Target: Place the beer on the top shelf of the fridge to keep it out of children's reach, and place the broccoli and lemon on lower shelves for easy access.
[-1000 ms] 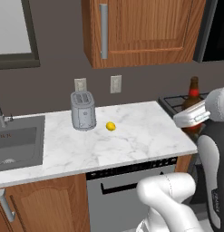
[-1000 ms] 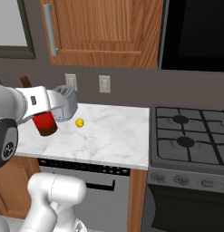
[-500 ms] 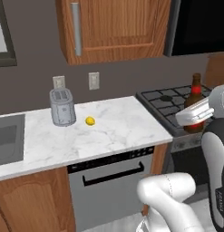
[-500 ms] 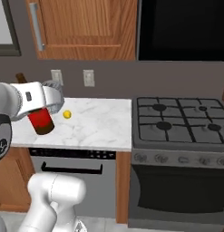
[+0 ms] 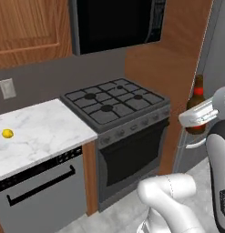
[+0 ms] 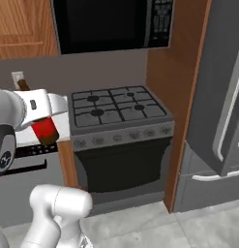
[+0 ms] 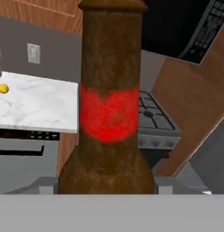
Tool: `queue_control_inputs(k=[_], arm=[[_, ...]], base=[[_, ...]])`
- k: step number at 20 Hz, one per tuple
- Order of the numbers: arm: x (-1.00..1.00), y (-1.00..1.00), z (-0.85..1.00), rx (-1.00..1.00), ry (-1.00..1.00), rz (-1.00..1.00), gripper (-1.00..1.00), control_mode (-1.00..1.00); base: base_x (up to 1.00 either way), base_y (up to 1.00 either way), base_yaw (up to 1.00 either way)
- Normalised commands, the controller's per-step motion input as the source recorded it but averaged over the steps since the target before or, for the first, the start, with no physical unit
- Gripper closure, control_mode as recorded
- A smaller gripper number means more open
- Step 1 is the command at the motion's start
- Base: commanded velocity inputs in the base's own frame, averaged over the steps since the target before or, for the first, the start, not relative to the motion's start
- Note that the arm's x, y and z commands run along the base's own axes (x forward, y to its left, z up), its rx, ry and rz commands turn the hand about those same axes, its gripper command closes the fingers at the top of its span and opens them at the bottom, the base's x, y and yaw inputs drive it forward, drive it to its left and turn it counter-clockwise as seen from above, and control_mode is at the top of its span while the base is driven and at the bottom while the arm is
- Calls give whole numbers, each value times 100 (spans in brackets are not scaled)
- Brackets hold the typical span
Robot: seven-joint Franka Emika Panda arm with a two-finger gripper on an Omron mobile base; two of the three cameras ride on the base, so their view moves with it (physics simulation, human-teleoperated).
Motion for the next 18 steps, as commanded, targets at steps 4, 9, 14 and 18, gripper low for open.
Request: queue_control_inputs(k=[4, 9, 14, 18], arm=[[0, 0, 0, 0, 0, 0, 100, 100], [0, 0, 0, 0, 0, 0, 100, 100], [0, 0, 0, 0, 0, 0, 100, 100], [0, 0, 0, 0, 0, 0, 100, 100]], base=[[-3, -76, -57], [3, -68, -51], [31, -67, -38], [58, -65, -24]])
